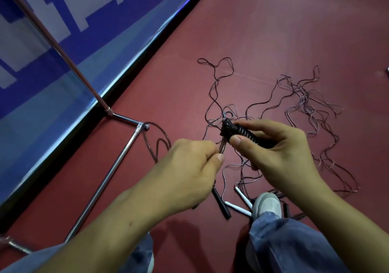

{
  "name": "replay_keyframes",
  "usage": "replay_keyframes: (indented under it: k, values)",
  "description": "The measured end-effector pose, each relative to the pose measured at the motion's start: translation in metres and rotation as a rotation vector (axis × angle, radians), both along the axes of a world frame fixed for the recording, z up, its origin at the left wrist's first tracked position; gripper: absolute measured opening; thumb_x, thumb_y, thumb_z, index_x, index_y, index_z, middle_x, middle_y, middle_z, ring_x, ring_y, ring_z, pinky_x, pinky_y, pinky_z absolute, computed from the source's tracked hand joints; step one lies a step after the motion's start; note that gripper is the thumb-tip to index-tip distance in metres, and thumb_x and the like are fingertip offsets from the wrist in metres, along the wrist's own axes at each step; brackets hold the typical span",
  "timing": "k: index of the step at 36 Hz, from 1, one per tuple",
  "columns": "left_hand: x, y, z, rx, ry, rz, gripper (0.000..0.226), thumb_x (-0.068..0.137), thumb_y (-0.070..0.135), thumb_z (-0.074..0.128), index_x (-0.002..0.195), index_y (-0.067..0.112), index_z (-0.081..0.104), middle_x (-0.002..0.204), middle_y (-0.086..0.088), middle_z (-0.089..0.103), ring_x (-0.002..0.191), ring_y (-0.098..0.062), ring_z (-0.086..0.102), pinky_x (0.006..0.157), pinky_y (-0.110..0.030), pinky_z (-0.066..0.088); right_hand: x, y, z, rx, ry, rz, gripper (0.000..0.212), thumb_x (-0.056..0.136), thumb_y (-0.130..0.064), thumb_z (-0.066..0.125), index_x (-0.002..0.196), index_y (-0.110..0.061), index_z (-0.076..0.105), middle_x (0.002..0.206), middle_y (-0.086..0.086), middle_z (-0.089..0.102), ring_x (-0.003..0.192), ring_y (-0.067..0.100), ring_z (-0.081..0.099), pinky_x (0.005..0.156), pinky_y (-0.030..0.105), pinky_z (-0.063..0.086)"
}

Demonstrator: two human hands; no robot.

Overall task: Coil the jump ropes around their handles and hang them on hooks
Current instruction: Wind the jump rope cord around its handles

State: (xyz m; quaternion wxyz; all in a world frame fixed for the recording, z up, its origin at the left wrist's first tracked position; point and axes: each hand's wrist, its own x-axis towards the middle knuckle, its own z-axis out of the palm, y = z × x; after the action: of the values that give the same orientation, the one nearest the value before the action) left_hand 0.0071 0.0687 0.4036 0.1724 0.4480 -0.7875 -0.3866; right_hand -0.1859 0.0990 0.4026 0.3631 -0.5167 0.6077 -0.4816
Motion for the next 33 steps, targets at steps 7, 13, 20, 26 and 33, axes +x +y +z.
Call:
replay_keyframes:
  k: [7, 13, 20, 26, 33]
  values:
    - [0.01, -0.01, 0.01, 0.071, -0.117, -0.068, 0.03, 0.091, 0.019, 0.059, 0.064, 0.012, 0.048, 0.052, 0.002, 0.045, 0.045, -0.018, 0.041, 0.044, -0.033, 0.037, 0.001, 0.0, -0.011, 0.081, 0.304, 0.169, 0.043, 0.073, -0.053, 0.082, 0.11, -0.032, 0.076, 0.08, -0.016, 0.074, 0.067, 0.001, 0.066, 0.066, 0.023, 0.052]
    - [0.019, -0.015, 0.013, 0.09, -0.192, -0.104, 0.023, 0.09, 0.022, 0.066, 0.069, 0.015, 0.06, 0.057, 0.001, 0.051, 0.049, -0.016, 0.043, 0.048, -0.032, 0.037, 0.005, 0.0, -0.017, 0.096, 0.753, 0.295, 0.057, 0.064, -0.082, 0.057, 0.108, -0.045, 0.054, 0.067, -0.016, 0.062, 0.059, 0.009, 0.053, 0.061, 0.038, 0.054]
    - [0.029, -0.031, 0.016, 0.044, -0.049, -0.054, 0.014, 0.085, 0.03, 0.079, 0.075, 0.022, 0.073, 0.057, 0.005, 0.059, 0.051, -0.006, 0.049, 0.053, -0.024, 0.04, 0.022, 0.007, -0.014, -0.028, 0.742, 0.339, 0.048, 0.076, -0.074, 0.062, 0.088, -0.029, 0.054, 0.051, -0.008, 0.045, 0.05, 0.016, 0.039, 0.047, 0.036, 0.042]
    - [0.036, -0.042, 0.011, 0.251, 0.151, -0.061, 0.015, 0.084, 0.027, 0.082, 0.079, 0.017, 0.072, 0.061, 0.002, 0.064, 0.056, -0.008, 0.053, 0.059, -0.031, 0.046, 0.026, 0.009, -0.006, -0.069, 0.6, 0.477, 0.042, 0.085, -0.065, 0.066, 0.095, -0.024, 0.063, 0.06, -0.002, 0.059, 0.051, 0.021, 0.051, 0.049, 0.04, 0.043]
    - [0.029, -0.034, 0.0, 0.597, 0.409, -0.071, 0.029, 0.088, 0.035, 0.066, 0.067, 0.016, 0.063, 0.056, -0.004, 0.043, 0.047, -0.012, 0.031, 0.05, -0.029, 0.02, 0.03, 0.018, -0.005, -0.142, 0.327, 0.422, 0.031, 0.083, -0.047, 0.074, 0.088, -0.027, 0.05, 0.058, -0.013, 0.055, 0.046, 0.012, 0.046, 0.046, 0.02, 0.033]
